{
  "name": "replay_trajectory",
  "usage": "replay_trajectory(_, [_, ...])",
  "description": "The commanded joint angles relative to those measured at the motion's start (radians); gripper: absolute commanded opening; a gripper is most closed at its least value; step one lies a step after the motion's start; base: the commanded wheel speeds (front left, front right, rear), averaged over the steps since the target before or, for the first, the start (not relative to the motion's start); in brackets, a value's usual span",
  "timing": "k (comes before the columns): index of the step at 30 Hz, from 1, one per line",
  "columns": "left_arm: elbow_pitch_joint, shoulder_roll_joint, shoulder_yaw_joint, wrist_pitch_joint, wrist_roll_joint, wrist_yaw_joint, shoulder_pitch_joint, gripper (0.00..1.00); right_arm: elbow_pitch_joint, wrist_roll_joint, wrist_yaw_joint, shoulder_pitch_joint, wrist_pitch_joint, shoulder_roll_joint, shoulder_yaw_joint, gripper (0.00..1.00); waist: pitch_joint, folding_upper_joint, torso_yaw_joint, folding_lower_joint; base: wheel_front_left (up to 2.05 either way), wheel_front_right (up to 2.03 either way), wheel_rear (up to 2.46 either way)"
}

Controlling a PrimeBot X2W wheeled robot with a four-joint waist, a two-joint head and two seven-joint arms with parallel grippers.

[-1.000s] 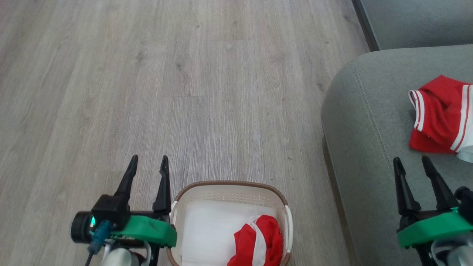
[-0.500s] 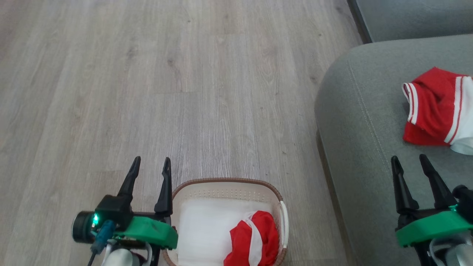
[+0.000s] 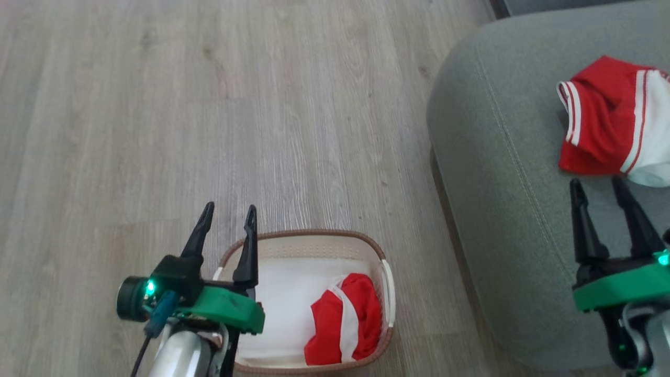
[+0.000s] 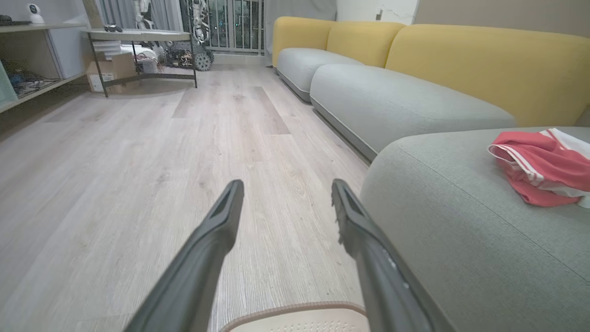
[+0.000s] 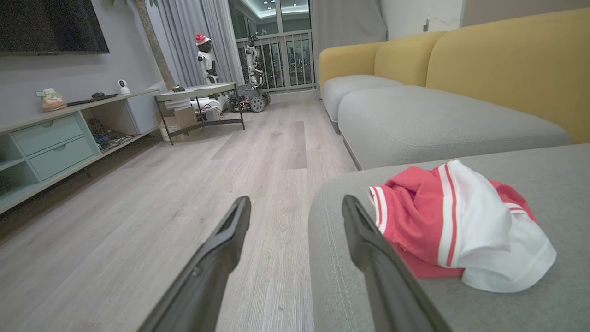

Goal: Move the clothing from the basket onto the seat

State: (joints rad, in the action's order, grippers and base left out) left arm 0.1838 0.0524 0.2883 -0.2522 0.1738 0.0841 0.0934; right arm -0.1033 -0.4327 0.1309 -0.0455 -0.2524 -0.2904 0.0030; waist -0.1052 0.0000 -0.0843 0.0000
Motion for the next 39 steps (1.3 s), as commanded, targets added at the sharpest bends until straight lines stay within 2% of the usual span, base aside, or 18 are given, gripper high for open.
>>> replay_trajectory(1, [-0.022,-0.002,-0.019,-0.01,0.007,0.014,0.055,1.0,0.04,-0.011,0.0,-0.045,-0.009,-0.033,0.01,1.0,-0.027,0.0,-0.015,0.0,0.0,0.0,0.0])
replay_trajectory(13, [0.142,-0.002,0.09,-0.01,0.057,0.033,0.188,1.0,0.078,-0.045,0.0,-0.152,-0.009,-0.088,-0.006,1.0,-0.158,0.0,-0.05,0.0,0.0,0.0,0.0])
replay_trajectory(26, [0.476,-0.002,0.234,-0.01,0.184,0.025,0.394,1.0,0.134,-0.104,0.0,-0.301,-0.009,-0.131,-0.006,1.0,-0.335,0.0,-0.12,0.0,0.0,0.0,0.0])
replay_trajectory(34, [0.705,-0.002,0.325,-0.01,0.292,-0.001,0.521,1.0,0.167,-0.136,0.0,-0.391,-0.009,-0.142,-0.009,1.0,-0.451,0.0,-0.164,0.0,0.0,0.0,0.0])
replay_trajectory(39, [0.85,-0.002,0.38,0.013,0.373,-0.039,0.584,1.0,0.193,-0.155,0.0,-0.447,-0.009,-0.144,-0.011,1.0,-0.521,0.0,-0.198,0.0,0.0,0.0,0.0])
